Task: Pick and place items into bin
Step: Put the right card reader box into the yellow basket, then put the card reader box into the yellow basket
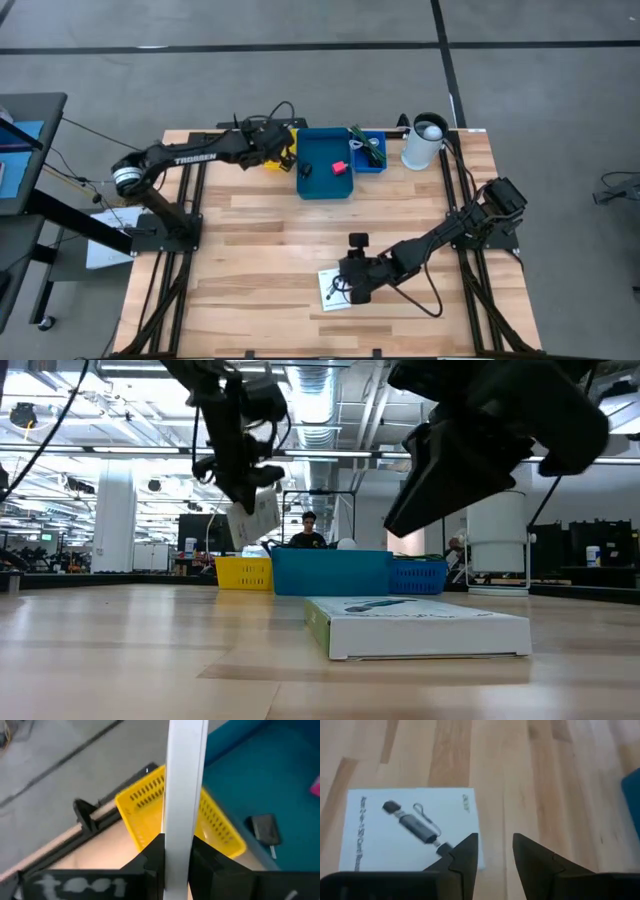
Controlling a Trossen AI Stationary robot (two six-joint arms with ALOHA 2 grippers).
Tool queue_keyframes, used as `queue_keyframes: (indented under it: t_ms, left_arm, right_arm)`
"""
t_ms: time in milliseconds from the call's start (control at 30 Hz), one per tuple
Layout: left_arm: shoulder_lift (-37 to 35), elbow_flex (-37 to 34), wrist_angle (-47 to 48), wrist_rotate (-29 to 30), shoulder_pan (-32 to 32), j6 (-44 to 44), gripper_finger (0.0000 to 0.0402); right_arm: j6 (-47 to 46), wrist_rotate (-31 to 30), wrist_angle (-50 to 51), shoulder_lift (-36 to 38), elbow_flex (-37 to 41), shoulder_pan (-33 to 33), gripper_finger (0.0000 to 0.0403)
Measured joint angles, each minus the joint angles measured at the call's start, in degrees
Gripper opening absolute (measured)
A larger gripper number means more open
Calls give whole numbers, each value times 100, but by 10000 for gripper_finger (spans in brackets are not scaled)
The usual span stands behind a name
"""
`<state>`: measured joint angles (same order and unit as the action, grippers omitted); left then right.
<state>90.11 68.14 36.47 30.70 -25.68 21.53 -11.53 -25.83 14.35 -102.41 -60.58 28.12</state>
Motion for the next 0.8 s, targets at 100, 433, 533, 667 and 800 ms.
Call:
queue_keyframes:
  t_ms: [100,433,533,667,800]
  left_arm:
    - [176,0,-31,-98,-144,95,42]
    - [481,0,-283,-207,-235,68,44]
    - [478,0,-426,-197,-201,31,54]
    - [478,0,-416,-197,-126,-84,81]
    - [478,0,-424,-197,-62,-111,113]
  right_arm:
    - [-44,-62,-45,0,0,-2,118]
    - [-94,-128,-24,0,0,78,118]
    - [-103,-128,-7,0,0,76,118]
    - [-149,-128,-7,0,0,76,118]
    - [-208,-128,-54,0,0,74,118]
